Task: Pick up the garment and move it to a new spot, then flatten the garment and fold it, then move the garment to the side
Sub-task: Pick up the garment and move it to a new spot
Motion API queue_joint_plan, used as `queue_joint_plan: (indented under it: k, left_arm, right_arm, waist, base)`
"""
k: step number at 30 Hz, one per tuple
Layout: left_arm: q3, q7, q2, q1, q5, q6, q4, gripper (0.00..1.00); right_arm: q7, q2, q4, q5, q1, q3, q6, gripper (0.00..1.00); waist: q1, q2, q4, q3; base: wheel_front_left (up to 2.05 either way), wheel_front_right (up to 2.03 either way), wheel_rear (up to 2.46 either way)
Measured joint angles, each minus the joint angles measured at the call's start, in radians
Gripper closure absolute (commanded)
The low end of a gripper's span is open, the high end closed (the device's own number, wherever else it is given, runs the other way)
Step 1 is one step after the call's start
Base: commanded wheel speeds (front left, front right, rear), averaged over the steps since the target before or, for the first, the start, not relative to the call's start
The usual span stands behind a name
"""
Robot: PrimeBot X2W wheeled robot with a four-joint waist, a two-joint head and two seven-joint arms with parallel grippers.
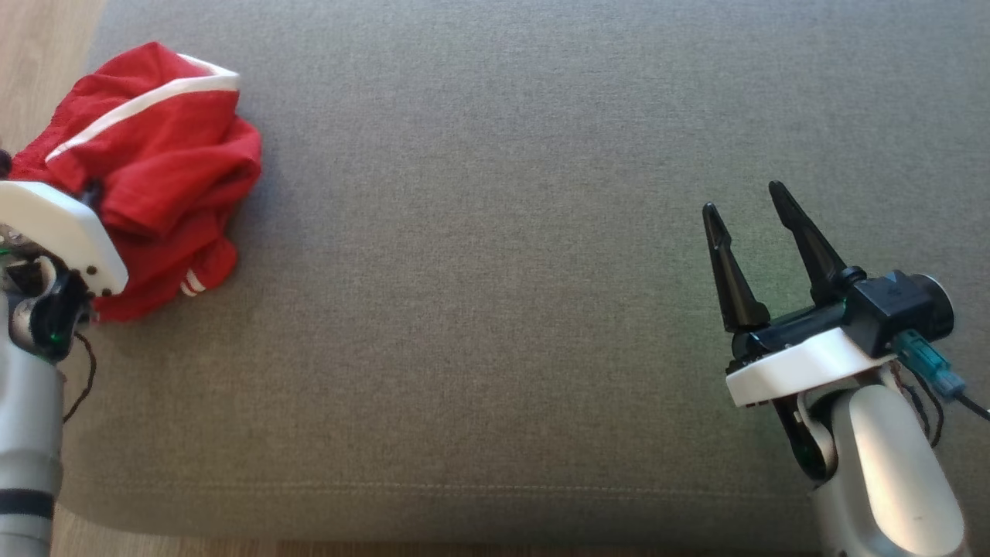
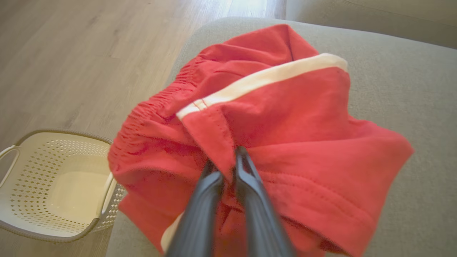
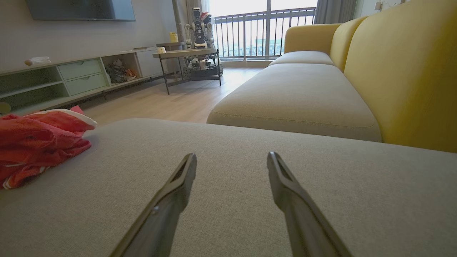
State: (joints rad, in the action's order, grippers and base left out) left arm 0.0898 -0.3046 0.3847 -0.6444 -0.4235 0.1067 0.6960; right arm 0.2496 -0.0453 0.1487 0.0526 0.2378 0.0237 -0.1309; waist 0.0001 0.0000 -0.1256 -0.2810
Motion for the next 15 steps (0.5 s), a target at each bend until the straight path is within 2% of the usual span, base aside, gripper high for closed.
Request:
queue_joint_plan:
  k: [8, 12, 15]
  left_arm:
    - [-0.002, 0.167, 0.004, -0.040, 0.019, -0.011, 0.029, 1.00]
    - [-0.002, 0.249, 0.006, -0.060, 0.029, -0.011, -0.012, 1.00]
    - [-0.005, 0.307, 0.005, -0.078, 0.035, -0.028, -0.057, 1.00]
  right_arm:
    - [0.000, 0.000, 0.017, 0.012, -0.001, 0.002, 0.000, 0.00]
    - [0.000, -0.001, 0.036, 0.029, -0.003, 0.002, 0.000, 0.00]
    - [0.000, -0.001, 0.047, 0.038, -0.004, 0.002, 0.000, 0.00]
  waist:
    - [-0.0001, 0.0000, 0.007, 0.034]
    - [-0.0002, 0.0000, 0.006, 0.071]
    - [-0.0002, 0.0000, 0.005, 0.103]
  base:
    - [0.00, 0.00, 0.00]
    - [0.00, 0.00, 0.00]
    - [0.00, 0.00, 0.00]
